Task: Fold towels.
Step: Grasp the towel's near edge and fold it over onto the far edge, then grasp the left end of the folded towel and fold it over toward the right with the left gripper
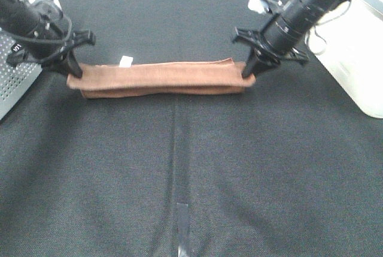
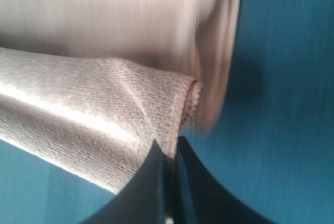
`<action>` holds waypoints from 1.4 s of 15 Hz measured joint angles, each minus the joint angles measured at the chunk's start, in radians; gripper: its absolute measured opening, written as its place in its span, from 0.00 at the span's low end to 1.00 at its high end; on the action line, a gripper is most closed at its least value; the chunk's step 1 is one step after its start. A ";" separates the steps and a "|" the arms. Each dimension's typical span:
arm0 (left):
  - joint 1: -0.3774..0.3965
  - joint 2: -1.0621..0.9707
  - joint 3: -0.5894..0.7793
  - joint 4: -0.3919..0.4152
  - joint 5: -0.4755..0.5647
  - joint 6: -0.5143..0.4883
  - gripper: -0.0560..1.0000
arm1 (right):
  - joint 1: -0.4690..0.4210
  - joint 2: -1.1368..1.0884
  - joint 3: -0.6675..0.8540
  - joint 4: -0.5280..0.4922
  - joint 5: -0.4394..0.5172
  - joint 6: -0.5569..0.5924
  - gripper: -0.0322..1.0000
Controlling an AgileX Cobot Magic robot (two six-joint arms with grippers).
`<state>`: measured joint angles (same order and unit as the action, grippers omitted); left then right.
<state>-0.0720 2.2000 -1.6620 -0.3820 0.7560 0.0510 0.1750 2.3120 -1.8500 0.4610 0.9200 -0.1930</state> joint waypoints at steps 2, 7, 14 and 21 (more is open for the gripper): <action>0.000 0.082 -0.112 0.000 0.000 -0.001 0.06 | 0.000 0.079 -0.133 -0.007 0.014 0.002 0.03; 0.001 0.235 -0.277 -0.004 -0.009 -0.001 0.07 | 0.000 0.236 -0.299 -0.026 -0.011 0.040 0.08; 0.003 0.248 -0.286 -0.004 -0.024 -0.005 0.75 | -0.006 0.236 -0.304 -0.056 0.008 0.051 0.89; 0.001 0.277 -0.290 -0.091 -0.026 -0.043 0.81 | -0.007 0.202 -0.304 -0.120 0.020 0.051 0.91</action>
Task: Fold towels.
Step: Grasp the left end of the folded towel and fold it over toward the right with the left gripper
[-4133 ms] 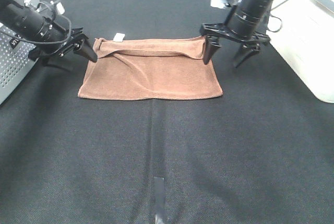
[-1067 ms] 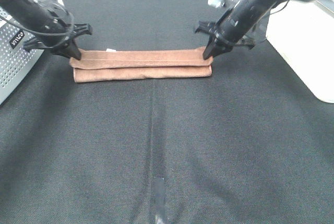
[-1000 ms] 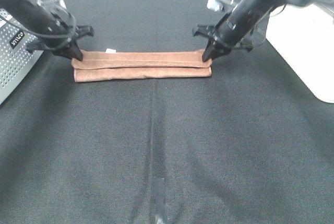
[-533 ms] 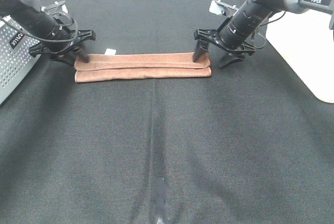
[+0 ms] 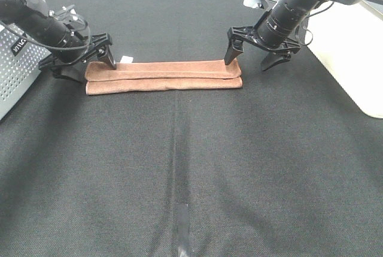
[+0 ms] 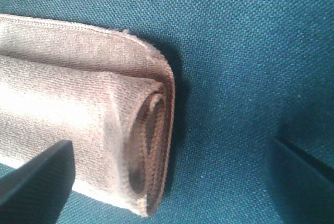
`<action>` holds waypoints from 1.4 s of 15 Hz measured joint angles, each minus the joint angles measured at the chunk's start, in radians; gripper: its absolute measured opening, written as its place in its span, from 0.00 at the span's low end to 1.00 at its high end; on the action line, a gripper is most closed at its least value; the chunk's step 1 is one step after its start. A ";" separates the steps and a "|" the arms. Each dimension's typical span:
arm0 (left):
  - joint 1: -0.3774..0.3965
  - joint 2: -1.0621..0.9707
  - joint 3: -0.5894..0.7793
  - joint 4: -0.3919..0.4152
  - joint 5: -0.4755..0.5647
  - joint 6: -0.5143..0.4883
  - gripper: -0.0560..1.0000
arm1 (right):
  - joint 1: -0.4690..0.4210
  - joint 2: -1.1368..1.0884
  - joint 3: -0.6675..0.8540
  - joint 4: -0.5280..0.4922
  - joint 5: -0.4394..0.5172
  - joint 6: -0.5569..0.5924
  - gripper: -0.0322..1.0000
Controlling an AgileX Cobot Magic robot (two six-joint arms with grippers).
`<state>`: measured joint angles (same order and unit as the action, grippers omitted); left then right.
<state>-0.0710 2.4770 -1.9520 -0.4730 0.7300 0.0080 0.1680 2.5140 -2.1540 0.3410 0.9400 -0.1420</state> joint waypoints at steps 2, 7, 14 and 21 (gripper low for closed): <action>-0.018 0.007 -0.003 -0.002 -0.004 0.013 0.72 | 0.000 0.000 0.000 0.000 0.000 0.000 0.91; -0.043 0.015 -0.003 0.006 -0.015 0.005 0.12 | 0.000 0.000 0.000 0.000 0.003 0.000 0.91; -0.028 -0.067 -0.060 0.220 0.117 -0.013 0.12 | 0.000 -0.044 -0.001 -0.004 0.088 0.002 0.91; -0.142 -0.106 -0.246 0.058 0.267 -0.086 0.12 | 0.000 -0.118 -0.001 -0.006 0.131 0.025 0.91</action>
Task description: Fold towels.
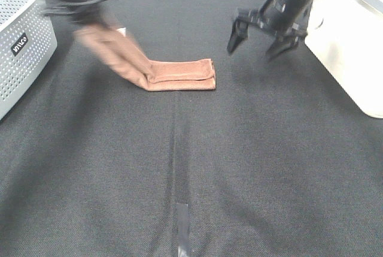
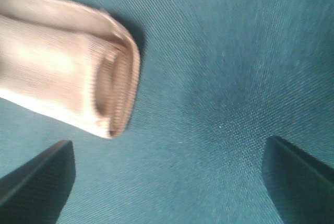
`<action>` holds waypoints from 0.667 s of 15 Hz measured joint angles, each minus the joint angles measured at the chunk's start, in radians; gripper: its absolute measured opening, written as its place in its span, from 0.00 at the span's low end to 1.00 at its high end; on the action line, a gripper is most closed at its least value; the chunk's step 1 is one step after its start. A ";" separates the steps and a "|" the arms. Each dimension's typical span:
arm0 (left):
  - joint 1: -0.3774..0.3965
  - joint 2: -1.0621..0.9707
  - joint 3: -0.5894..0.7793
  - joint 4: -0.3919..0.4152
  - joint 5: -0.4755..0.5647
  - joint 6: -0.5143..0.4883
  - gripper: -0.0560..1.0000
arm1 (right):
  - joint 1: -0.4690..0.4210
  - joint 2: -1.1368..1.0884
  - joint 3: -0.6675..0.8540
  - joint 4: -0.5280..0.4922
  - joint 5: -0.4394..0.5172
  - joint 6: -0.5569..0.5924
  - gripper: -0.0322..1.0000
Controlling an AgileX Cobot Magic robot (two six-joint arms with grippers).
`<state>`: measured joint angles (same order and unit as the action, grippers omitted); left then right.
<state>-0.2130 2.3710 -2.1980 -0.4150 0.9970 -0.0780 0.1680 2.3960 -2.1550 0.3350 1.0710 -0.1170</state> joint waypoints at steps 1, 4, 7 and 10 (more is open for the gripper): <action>-0.043 0.009 0.000 -0.036 -0.035 -0.006 0.12 | 0.000 -0.011 0.000 0.000 0.004 0.000 0.91; -0.141 0.066 -0.001 -0.090 -0.184 -0.055 0.12 | 0.000 -0.037 0.000 -0.017 0.039 0.000 0.91; -0.189 0.132 -0.001 -0.110 -0.300 -0.157 0.25 | 0.000 -0.047 0.000 -0.039 0.083 0.000 0.91; -0.201 0.141 -0.001 -0.191 -0.368 -0.173 0.61 | 0.000 -0.047 0.000 -0.039 0.085 0.000 0.91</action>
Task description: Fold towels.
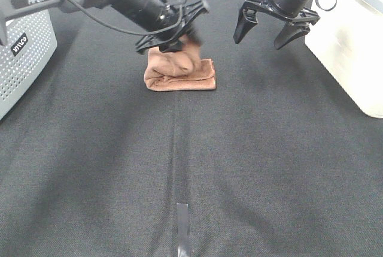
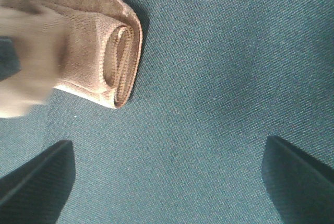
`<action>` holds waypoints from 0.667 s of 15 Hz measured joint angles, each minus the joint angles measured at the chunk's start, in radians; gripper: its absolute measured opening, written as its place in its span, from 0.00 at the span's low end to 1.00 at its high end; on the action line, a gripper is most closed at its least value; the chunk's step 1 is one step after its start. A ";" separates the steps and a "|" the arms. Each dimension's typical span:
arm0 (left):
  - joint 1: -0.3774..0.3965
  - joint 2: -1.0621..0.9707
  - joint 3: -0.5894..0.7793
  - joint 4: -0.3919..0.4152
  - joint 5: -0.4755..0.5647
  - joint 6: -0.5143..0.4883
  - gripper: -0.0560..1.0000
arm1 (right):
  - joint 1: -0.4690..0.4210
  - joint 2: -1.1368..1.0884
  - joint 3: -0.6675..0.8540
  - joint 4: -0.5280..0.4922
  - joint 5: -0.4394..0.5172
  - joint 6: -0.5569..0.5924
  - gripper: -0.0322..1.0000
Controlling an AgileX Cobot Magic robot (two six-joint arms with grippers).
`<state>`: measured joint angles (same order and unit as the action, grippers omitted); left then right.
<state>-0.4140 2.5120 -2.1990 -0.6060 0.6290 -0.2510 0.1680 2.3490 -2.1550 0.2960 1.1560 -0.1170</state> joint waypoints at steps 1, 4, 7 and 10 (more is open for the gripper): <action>-0.001 0.000 0.000 -0.047 -0.030 -0.001 0.68 | 0.000 0.000 0.000 0.005 0.000 0.000 0.91; 0.006 -0.001 0.000 -0.093 -0.060 -0.001 0.71 | 0.000 0.000 0.000 0.028 0.000 0.000 0.91; 0.077 -0.048 0.000 -0.084 -0.061 0.054 0.72 | 0.000 0.000 0.000 0.151 -0.003 -0.022 0.91; 0.197 -0.127 0.000 -0.070 -0.076 0.129 0.72 | 0.029 0.035 0.000 0.516 -0.011 -0.200 0.91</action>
<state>-0.2170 2.3850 -2.1990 -0.6760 0.5530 -0.1220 0.1970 2.3840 -2.1550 0.8120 1.1450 -0.3170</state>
